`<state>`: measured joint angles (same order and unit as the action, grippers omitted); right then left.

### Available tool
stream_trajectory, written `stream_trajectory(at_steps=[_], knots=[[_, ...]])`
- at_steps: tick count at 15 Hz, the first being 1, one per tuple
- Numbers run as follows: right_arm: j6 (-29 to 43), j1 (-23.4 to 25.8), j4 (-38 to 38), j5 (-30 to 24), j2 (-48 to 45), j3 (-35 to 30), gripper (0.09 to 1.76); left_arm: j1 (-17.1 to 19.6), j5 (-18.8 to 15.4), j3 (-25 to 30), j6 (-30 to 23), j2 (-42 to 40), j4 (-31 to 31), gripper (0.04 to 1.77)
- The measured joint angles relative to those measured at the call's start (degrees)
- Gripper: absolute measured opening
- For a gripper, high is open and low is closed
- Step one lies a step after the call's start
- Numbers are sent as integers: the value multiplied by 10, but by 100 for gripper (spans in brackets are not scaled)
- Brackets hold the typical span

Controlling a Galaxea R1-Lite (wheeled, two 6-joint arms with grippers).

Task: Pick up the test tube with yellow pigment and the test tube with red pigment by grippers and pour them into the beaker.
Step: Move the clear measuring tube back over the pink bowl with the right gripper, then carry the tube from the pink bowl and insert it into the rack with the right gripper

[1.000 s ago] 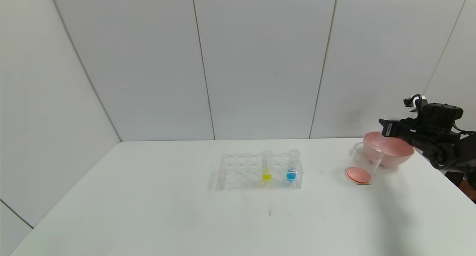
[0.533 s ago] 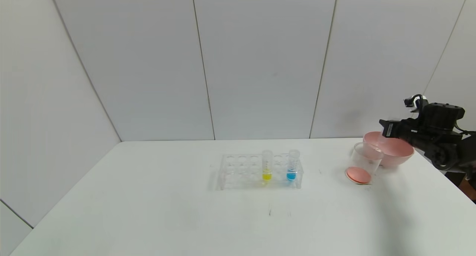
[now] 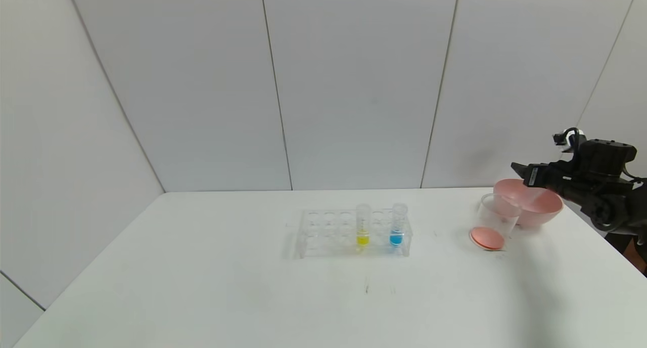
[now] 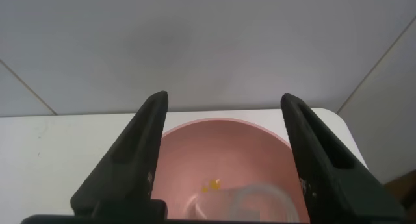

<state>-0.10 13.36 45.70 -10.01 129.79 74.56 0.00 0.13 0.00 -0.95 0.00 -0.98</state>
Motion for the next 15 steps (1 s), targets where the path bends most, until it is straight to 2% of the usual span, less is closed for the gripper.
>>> stream_trajectory(at_steps=[3, 8, 11, 15], knots=[[-3, -1, 6, 1, 0, 0, 141, 0, 0, 0, 0, 0, 0, 172], [-23, -10, -1, 8, -18, -5, 155, 0, 0, 0, 0, 0, 0, 172], [-22, -34, -41, 66, -46, -4, 160, 0, 0, 0, 0, 0, 0, 172], [-19, -62, -48, 91, -85, -8, 164, 0, 0, 0, 0, 0, 0, 172]])
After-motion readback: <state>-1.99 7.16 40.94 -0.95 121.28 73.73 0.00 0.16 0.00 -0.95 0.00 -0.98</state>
